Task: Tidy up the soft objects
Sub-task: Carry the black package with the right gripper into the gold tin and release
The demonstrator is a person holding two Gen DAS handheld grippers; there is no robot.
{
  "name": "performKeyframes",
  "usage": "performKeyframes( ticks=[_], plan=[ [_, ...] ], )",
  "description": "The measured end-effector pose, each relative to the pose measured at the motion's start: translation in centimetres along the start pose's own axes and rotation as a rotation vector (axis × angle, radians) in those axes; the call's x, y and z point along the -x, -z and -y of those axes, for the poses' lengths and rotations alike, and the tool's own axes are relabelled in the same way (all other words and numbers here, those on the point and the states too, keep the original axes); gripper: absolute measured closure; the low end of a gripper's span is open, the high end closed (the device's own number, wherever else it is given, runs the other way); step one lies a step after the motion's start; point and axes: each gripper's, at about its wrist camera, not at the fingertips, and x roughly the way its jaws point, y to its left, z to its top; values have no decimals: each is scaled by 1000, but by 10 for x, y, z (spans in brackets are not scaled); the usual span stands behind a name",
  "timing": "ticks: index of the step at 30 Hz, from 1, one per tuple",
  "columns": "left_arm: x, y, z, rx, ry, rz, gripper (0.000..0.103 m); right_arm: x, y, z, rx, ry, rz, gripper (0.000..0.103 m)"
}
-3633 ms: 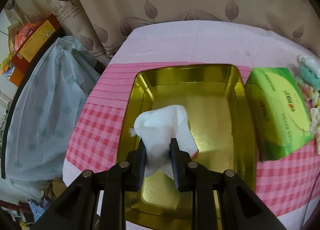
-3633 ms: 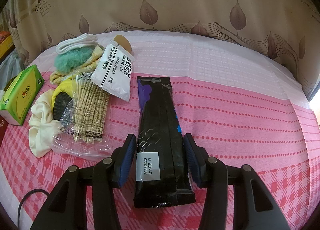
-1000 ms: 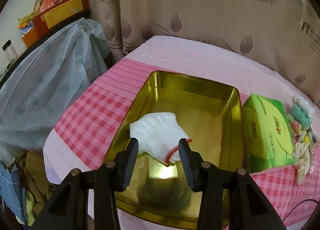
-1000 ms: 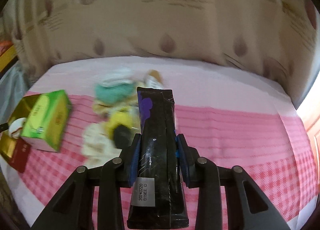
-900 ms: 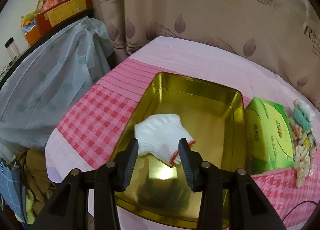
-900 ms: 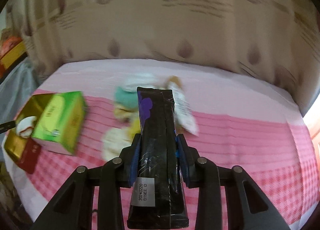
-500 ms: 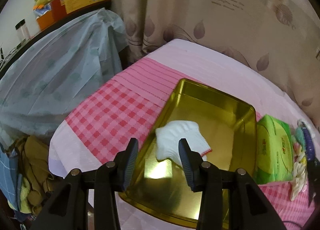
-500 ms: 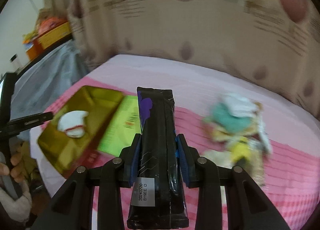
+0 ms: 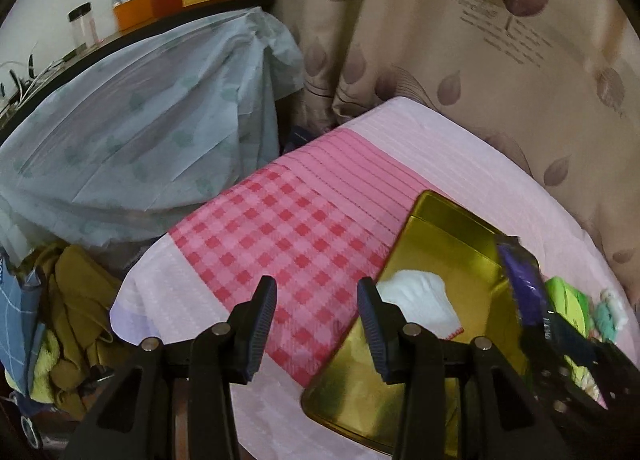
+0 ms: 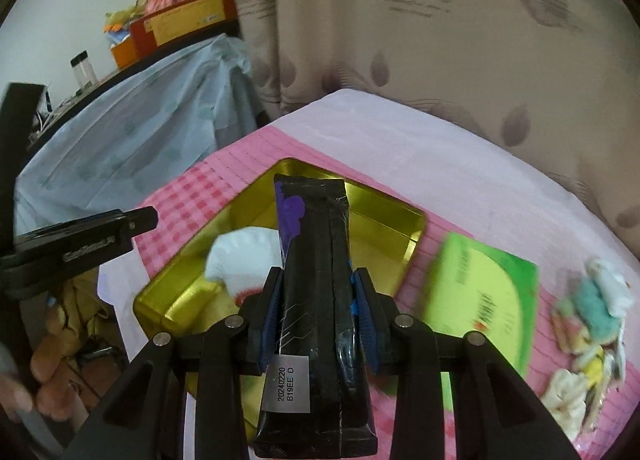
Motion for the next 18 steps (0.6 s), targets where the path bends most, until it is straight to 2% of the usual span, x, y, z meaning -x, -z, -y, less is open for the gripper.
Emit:
performKeyframes(
  ticks=[10,18],
  plan=[
    [-2,-4,-16,56,13,-7,60,-63,-11,-23,-9,24,-90,71],
    [-6,-2,-13,49,15,-22,60,-79,-6,-23,-22,13,-132,65]
  ],
)
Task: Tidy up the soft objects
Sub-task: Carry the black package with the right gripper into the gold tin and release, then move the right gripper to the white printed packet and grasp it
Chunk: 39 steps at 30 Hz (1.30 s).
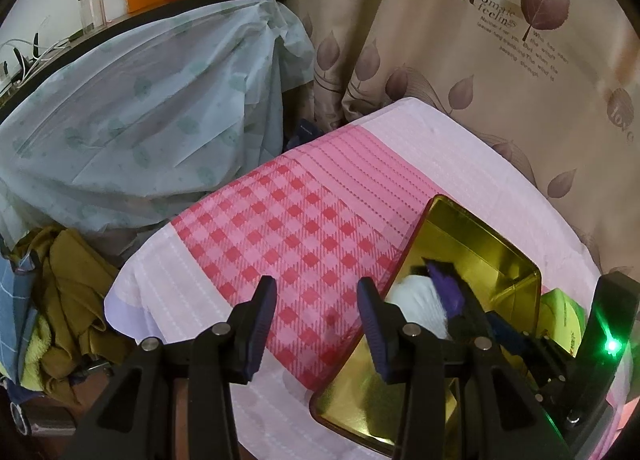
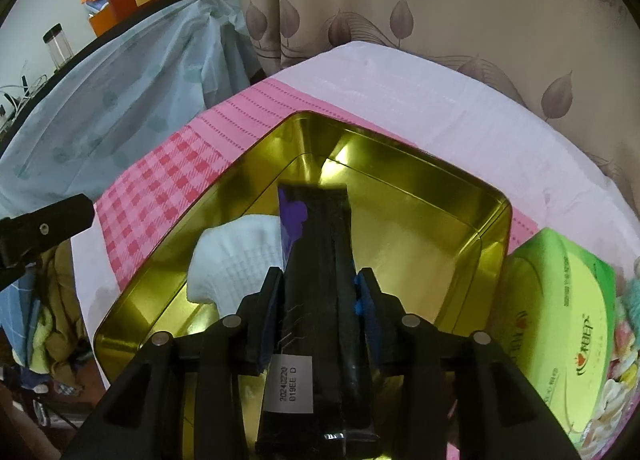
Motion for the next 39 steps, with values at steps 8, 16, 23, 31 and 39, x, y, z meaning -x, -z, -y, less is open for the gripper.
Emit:
performKeyframes(
  ticks=[8,16,23,31,39],
  plan=[
    [1,2,4,-14,-1,9,60,40,4,8,12,-13,80,54],
    [3,8,19,-67,-9,18,60,110,41,80,-76,30,176,53],
    [6,14,35,-119,-10,30,60,154,97,201,-247,226,168,53],
    [14,24,61,-205,8,52,60,167,136,315,-432,361,136,53],
    [25,45,105,-340,65,40,60,139,137,355,-486,301,94,53]
  ],
)
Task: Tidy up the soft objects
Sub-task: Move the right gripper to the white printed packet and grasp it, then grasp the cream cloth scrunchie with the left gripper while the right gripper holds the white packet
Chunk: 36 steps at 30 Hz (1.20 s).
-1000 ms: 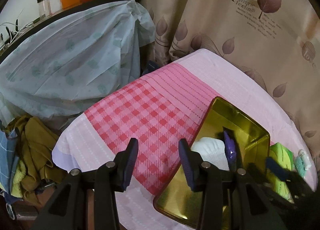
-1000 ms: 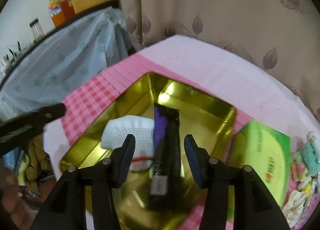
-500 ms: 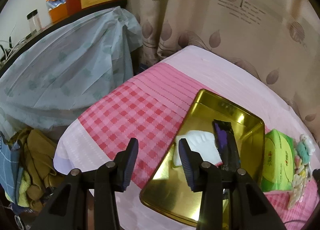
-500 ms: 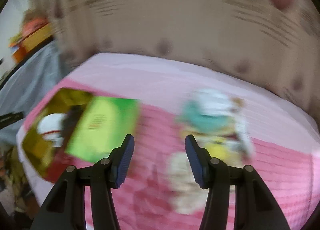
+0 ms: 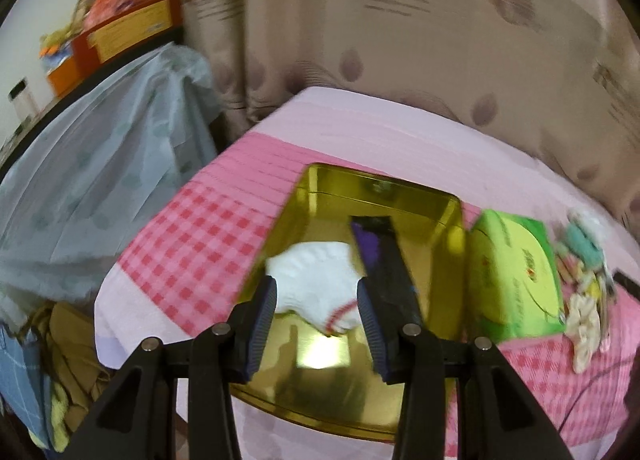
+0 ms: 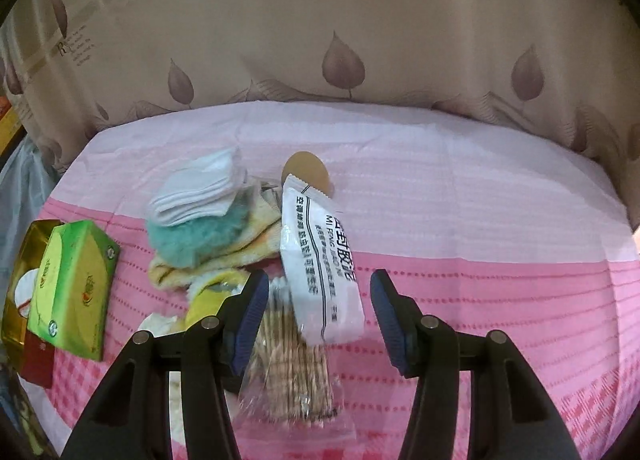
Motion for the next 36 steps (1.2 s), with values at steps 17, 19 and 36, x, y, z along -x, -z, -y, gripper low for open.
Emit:
performKeyframes(
  ticks=[17,19,36],
  plan=[
    [11,10,125,-277,151,-16,60,-62,-8,22,-31,11,-62,51],
    [13,13,140,-304,171,-21,60,-59,-2,19,-6,24,-47,52],
    [10,50,253,-484,399,-146,60,-8,69,31,-47,78,30,55]
  ],
)
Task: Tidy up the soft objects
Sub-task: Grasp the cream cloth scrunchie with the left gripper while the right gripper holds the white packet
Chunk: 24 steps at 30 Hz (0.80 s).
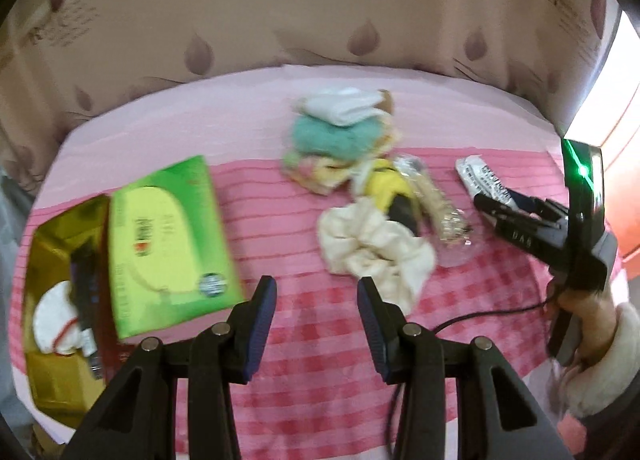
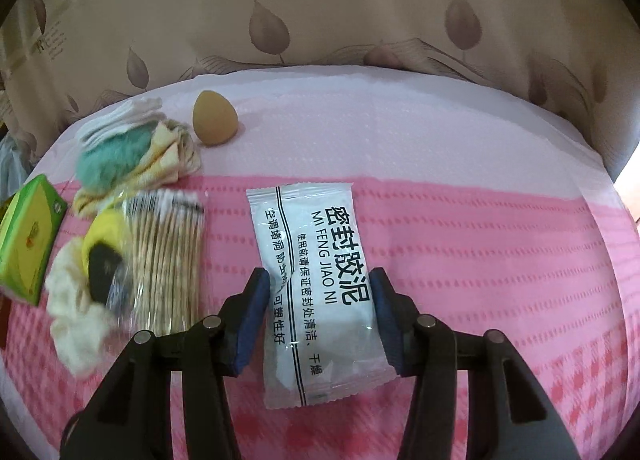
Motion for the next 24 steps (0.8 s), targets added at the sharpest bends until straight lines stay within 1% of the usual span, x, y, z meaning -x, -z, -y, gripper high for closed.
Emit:
performKeyframes(
  ticks=[2,4,5,8,12,15,21,22,24],
  plan=[
    [-5,-3,6,3,49,-14,60,7,9,2,-4,-1,6,55],
    [-11,-5,14,10,102,-32,56,12,16,3,0,-2,14,55],
    [-13,-6,17,12,122,-34,52,13,19,3,0,-2,19,55],
    [-23,-8,31,-12,156,-42,47,13,21,2,-3,-3,29,54],
    [-42,-11,40,-23,145,-76,47,13,22,2,-9,-12,31,54],
    [-57,-12,41,-8,127,-99,47,15,24,3,-15,-22,33,53],
    [-80,-12,38,-9,67,-129,47,14,23,4,-18,-34,33,51],
    [-82,-11,35,-5,62,-132,47,14,23,4,-18,-35,33,51],
    [-82,-9,29,8,78,-124,47,14,23,4,-18,-36,33,51]
  ],
)
